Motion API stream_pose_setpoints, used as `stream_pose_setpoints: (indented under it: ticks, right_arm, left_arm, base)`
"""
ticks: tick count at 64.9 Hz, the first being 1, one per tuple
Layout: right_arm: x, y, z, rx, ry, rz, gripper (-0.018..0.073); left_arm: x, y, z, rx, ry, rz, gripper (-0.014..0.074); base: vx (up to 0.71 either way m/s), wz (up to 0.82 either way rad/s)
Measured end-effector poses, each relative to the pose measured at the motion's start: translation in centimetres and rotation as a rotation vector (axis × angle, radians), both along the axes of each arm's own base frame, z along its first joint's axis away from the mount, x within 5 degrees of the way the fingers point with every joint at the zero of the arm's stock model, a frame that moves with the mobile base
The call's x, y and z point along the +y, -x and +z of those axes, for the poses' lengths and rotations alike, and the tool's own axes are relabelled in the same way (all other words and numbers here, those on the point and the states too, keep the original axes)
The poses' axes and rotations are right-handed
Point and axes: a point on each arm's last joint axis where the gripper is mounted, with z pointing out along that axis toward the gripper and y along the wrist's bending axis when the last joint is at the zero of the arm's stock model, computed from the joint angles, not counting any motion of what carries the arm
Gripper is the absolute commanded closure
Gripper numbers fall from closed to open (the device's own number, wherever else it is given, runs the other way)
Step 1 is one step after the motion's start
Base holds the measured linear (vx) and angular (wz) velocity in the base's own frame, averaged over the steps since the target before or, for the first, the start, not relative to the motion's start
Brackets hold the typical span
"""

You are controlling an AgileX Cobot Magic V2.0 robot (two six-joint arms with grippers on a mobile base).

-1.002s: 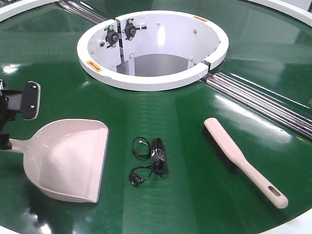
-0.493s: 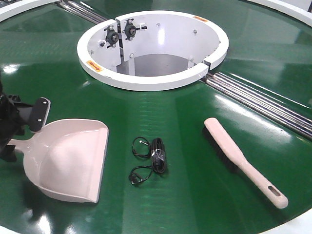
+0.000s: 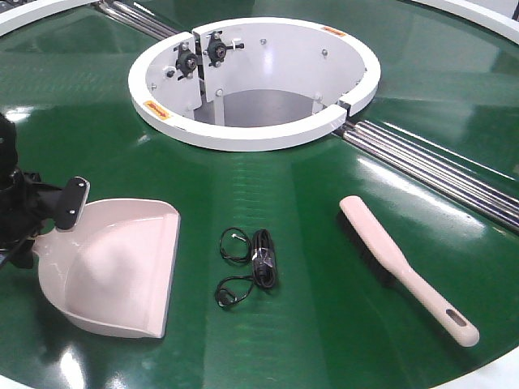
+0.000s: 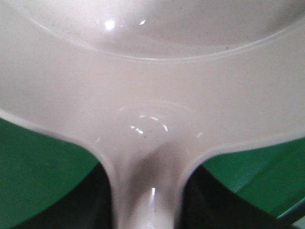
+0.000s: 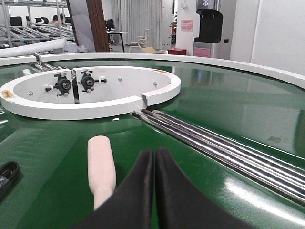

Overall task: Clean and inspect green conveyor with broom and dustpan
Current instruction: 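Lower the left gripper onto the beige dustpan handle and grasp it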

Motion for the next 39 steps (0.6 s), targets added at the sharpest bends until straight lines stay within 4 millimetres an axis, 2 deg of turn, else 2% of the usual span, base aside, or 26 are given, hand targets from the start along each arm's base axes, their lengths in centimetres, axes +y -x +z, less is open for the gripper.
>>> stream_pose_setpoints:
  ticks: [5,21,39]
  right_arm:
    - [0.0,0.0,0.0,0.000,0.000,0.000,0.0568]
    - [0.0,0.0,0.0,0.000,0.000,0.000,0.0568]
    - [0.0,0.0,0.0,0.000,0.000,0.000,0.0568]
  left_arm:
    - [0.0,0.2,0.4,-0.004,0.000,0.001,0.0605]
    - [-0.5,1.1,2.8,-0.048,-0.005,-0.008,0.0604]
    - [-2.7,1.4,2.9,-0.031,-0.036,-0.032,0.0604]
  base:
    - [0.00,0.00]
    - [0.00,0.00]
    - [0.00,0.00]
